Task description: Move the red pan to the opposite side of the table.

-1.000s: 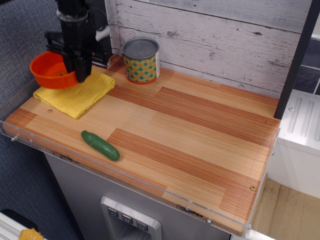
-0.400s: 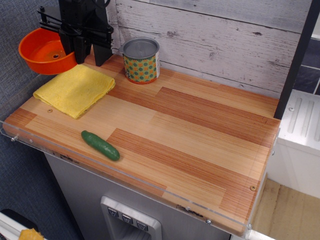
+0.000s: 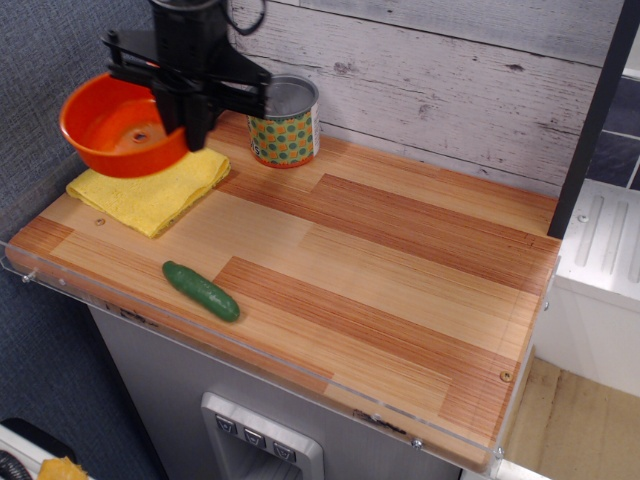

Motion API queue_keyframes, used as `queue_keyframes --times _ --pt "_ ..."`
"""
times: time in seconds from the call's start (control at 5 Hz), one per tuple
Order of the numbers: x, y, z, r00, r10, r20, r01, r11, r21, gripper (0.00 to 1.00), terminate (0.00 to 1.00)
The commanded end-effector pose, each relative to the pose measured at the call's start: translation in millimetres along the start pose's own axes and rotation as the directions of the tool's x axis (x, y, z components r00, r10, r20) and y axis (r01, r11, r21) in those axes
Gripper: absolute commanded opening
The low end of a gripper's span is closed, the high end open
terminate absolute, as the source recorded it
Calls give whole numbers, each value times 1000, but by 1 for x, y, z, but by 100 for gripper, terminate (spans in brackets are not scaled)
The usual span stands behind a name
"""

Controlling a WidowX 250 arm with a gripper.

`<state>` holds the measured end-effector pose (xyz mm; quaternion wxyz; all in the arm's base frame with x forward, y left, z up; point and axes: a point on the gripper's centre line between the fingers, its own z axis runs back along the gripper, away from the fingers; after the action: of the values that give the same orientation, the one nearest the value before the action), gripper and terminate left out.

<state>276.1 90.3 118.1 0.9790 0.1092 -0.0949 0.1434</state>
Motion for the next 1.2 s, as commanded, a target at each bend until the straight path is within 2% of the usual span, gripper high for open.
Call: queue_keyframes --times 0.0,0.2,0.4,0.6,0.8,1.0 --pt "-25 -75 33 996 -29 79 36 996 -86 0 0" --pt "-23 -112 28 996 71 47 -66 994 -90 0 0" --pt "-21 -144 23 979 203 -7 -202 966 -160 0 0" --pt "-6 -164 16 944 330 -5 -326 932 -160 0 0" --pt "9 -179 -2 891 446 -82 -453 869 -200 0 0" --pt "29 -188 -21 860 507 -55 -505 831 -234 0 0"
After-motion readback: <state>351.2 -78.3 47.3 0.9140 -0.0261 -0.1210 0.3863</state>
